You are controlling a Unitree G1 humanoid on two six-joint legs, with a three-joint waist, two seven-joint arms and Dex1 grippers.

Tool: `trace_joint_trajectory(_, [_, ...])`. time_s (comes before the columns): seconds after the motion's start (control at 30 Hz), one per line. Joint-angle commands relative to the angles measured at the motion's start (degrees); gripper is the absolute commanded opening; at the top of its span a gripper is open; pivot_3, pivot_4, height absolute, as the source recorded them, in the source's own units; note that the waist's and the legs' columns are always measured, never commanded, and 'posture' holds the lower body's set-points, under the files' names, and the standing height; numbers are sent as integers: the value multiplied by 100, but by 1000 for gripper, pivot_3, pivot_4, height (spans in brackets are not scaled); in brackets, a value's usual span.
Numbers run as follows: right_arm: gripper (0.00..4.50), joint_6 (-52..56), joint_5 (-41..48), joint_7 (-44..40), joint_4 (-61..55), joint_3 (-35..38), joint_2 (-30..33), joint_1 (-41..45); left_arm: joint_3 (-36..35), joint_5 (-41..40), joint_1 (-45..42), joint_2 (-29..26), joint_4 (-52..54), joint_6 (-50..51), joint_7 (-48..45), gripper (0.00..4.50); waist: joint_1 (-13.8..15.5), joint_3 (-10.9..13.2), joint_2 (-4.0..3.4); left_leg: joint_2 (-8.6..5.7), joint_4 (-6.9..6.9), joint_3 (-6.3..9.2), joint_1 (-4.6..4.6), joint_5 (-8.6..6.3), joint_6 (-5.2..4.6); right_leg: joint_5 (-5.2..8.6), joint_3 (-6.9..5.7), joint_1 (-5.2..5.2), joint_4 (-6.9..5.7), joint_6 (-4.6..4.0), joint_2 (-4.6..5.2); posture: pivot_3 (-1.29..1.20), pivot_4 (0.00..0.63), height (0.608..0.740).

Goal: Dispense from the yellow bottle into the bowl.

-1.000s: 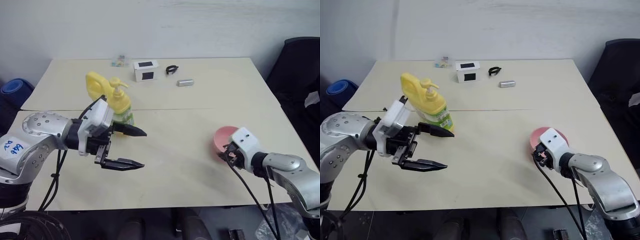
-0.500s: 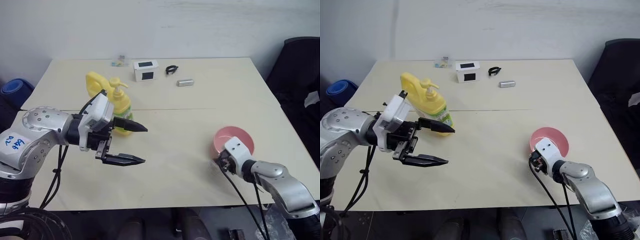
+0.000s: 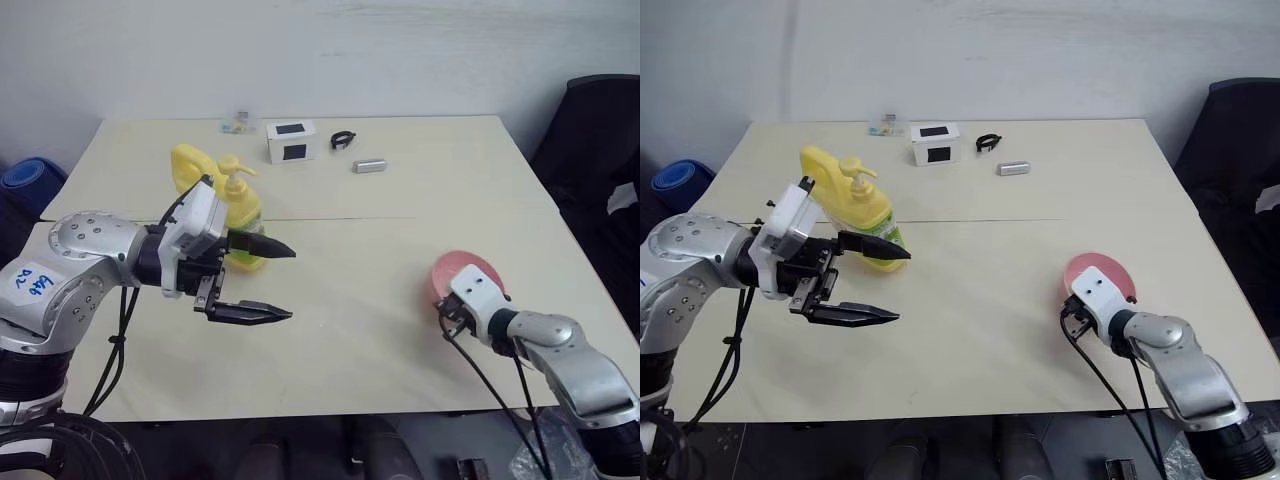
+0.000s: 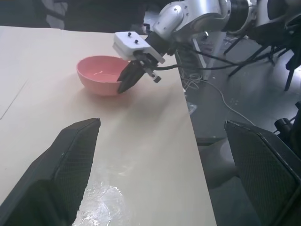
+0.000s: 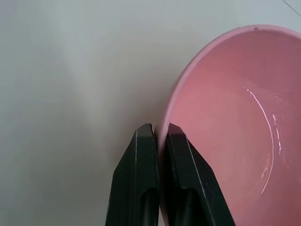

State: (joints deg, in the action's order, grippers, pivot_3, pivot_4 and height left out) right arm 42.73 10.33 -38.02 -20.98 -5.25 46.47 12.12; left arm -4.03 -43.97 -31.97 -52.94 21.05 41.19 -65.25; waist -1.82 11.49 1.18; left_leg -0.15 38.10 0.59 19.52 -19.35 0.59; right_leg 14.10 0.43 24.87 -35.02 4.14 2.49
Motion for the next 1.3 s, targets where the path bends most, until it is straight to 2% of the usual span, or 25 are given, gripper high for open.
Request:
trace_joint_trajectory(0.03, [13, -252, 130, -862, -315, -247, 374, 847, -577, -41, -240, -193, -270, 22, 189, 4500, -4, 3, -2, -1, 0, -3, 0, 0, 0, 0, 0, 3, -3, 0, 0, 0, 150, 740])
trace_joint_trajectory(0.17, [13, -509, 176, -1994, 74, -973, 323, 2239, -1185, -226, -485, -521, -661, 291, 348, 4500, 3, 5, 0, 0, -2, 3, 9, 0, 0, 3, -6, 19, -9, -6, -8, 0, 150, 740])
trace_joint_trajectory(0.33, [13, -518, 134, -2780, 1057, -1812, -664, 4032, -1678, -132, -680, -827, -1183, 264, 498, 4500, -9, 5, 0, 3, 13, 1, 72, 3, 5, 2, -6, 92, -44, -6, 6, 0, 150, 740])
trace_joint_trajectory(0.47, [13, -791, -104, -3166, 1909, -2278, -1353, 4978, -1446, 370, -1096, -958, -1947, -214, 445, 4500, 25, 5, 0, -2, 19, 0, 97, 8, 13, 1, -12, 123, -66, -8, 12, 0, 150, 740])
trace_joint_trajectory(0.57, [13, -1278, -535, -3360, 2679, -2688, -1788, 5598, -1123, 696, -1729, -810, -2700, -457, 439, 4500, 39, 4, 1, -9, 53, 6, 147, 11, 19, 1, -23, 162, -82, -6, 18, 0, 150, 740])
trace_joint_trajectory(0.6, [1, -1395, -636, -3386, 2890, -2751, -1898, 5728, -1037, 781, -1882, -747, -2868, -524, 423, 4305, 38, 4, 1, -9, 88, 12, 179, 20, 38, -2, -28, 178, -92, -3, 18, 0, 150, 740])
trace_joint_trajectory(0.67, [0, -1705, -859, -3402, 3355, -2839, -2101, 5999, -862, 940, -2133, -614, -3174, -676, 331, 3878, 29, 4, 1, -14, 97, 5, 181, 17, 36, -8, -31, 177, -90, 7, 24, 0, 150, 740])
trace_joint_trajectory(1.0, [0, -2503, -1314, -3897, 4452, -2703, -2408, 6833, -537, 1326, -2377, -264, -3502, -1032, 81, 891, -60, 4, 2, -2, 100, -51, 196, 3, 29, -17, -12, 226, -101, 22, 27, 0, 150, 740])
trace_joint_trajectory(1.07, [0, -2541, -1315, -4001, 4488, -2670, -2424, 6952, -520, 1389, -2380, -222, -3497, -1074, 79, 891, -73, 4, 2, -4, 103, -68, 217, 5, 33, -17, 0, 259, -119, 21, 35, 0, 150, 740])
trace_joint_trajectory(1.3, [0, -2516, -1278, -4312, 4582, -2532, -2571, 7393, -402, 1647, -2305, -92, -3507, -1342, 2, 891, -131, 3, 2, -10, 106, -76, 221, 6, 34, -17, -1, 267, -130, 21, 61, 0, 150, 740])
